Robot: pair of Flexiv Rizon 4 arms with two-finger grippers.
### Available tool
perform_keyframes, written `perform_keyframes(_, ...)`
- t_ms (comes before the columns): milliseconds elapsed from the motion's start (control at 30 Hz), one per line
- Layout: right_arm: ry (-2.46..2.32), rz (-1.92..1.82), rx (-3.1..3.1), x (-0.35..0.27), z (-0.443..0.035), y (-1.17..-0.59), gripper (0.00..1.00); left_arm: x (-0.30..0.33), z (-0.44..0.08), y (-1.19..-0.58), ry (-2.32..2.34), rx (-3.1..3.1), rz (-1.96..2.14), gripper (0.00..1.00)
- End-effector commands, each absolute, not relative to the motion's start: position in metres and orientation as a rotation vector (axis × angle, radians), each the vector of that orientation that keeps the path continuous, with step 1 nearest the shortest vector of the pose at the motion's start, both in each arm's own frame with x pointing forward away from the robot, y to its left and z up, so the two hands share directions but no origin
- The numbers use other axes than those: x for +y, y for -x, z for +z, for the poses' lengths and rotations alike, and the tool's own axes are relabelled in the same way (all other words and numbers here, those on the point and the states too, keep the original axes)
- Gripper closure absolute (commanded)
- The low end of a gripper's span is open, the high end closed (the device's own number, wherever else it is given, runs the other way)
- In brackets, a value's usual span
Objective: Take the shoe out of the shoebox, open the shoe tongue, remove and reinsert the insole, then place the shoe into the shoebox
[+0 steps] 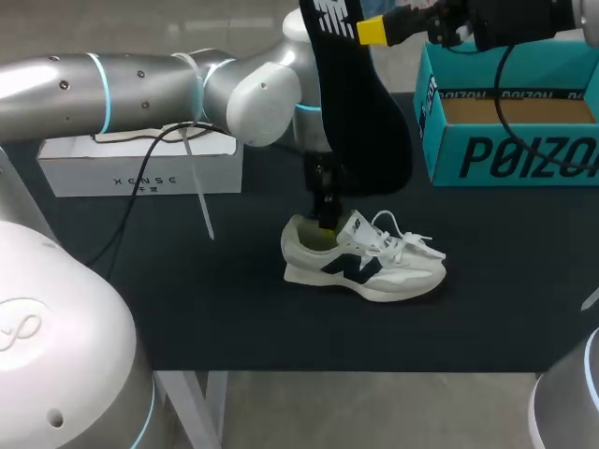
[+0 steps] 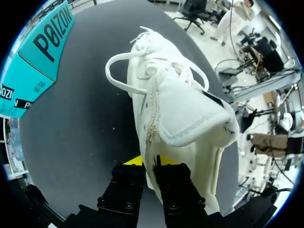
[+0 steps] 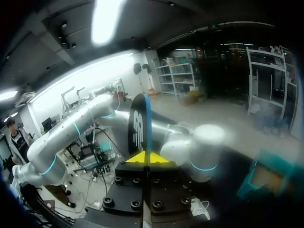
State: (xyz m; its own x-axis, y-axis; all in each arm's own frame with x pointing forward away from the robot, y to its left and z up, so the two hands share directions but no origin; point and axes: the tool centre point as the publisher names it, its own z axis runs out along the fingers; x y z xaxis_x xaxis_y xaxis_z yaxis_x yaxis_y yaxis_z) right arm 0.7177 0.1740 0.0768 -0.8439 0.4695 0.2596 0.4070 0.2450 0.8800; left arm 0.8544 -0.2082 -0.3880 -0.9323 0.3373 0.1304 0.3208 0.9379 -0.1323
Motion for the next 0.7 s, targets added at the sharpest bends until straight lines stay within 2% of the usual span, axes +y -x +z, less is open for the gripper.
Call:
perform_keyframes(33, -0.86, 1.689, 2.434, 0.177, 0.076, -0.72, 1.0, -0.207, -0.389, -0.85, 0.512, -2.946, 0.174, 1.0)
perform_keyframes(400, -0.86, 1.689, 2.434, 0.177, 0.076, -0.72, 1.0, -0.211, -0.374, -0.845, 0.775, -2.862, 0.257, 1.0)
perform_keyframes(700, -0.86, 1.689, 2.434, 0.177, 0.076, -0.72, 1.0, -0.22, -0.351, -0.858, 1.116, -2.746, 0.075, 1.0)
